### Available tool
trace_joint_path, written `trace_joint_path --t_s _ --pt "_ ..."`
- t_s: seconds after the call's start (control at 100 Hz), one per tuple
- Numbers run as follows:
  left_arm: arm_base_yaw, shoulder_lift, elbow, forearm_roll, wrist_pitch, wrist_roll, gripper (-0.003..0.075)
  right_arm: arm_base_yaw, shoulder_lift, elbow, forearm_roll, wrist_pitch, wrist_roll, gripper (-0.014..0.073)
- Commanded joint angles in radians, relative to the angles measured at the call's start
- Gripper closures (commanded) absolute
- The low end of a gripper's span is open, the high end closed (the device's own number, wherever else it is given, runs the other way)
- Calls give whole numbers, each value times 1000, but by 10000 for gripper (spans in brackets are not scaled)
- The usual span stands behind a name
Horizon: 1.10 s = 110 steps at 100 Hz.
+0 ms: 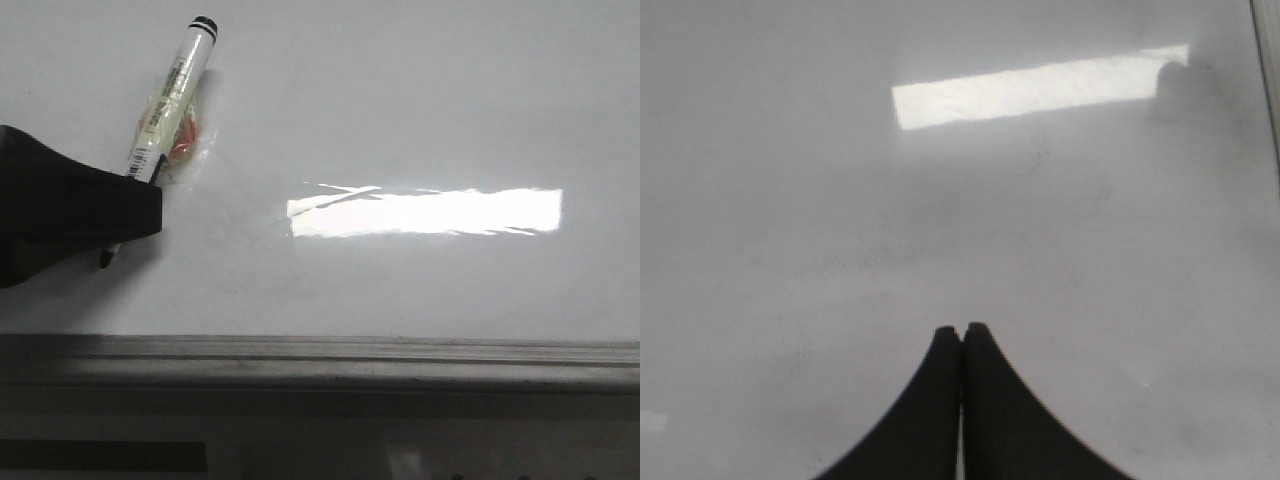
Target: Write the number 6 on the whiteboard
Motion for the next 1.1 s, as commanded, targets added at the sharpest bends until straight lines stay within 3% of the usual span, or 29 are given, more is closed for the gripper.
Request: trace_joint_path --t_s 0.0,0.13,0.3,0.62,0.69,0.84,0.91,1.089 --pt "-3 2 -20 -28 -37 -9 741 23 26 -38 6 -58 -7 657" --pt "-3 -14 -20 27 -50 -9 741 88 53 -68 6 -7 -13 657" --pt "-3 -65 -20 161 -52 -9 741 215 127 -118 8 32 -155 657" --pt "-12 -92 -20 412 -40 -9 741 500 413 -312 8 30 -156 648" --pt "-12 -92 -20 458 -43 -9 741 591 479 -367 8 30 -156 584" --pt "-12 -92 -20 601 -92 -9 741 805 607 -466 8 -17 -156 286" --pt "-12 -92 -20 661 -125 -9 741 875 653 -502 8 -42 -156 192" --pt "-12 -92 -20 724 -167 -9 741 963 736 -569 30 -57 -154 176"
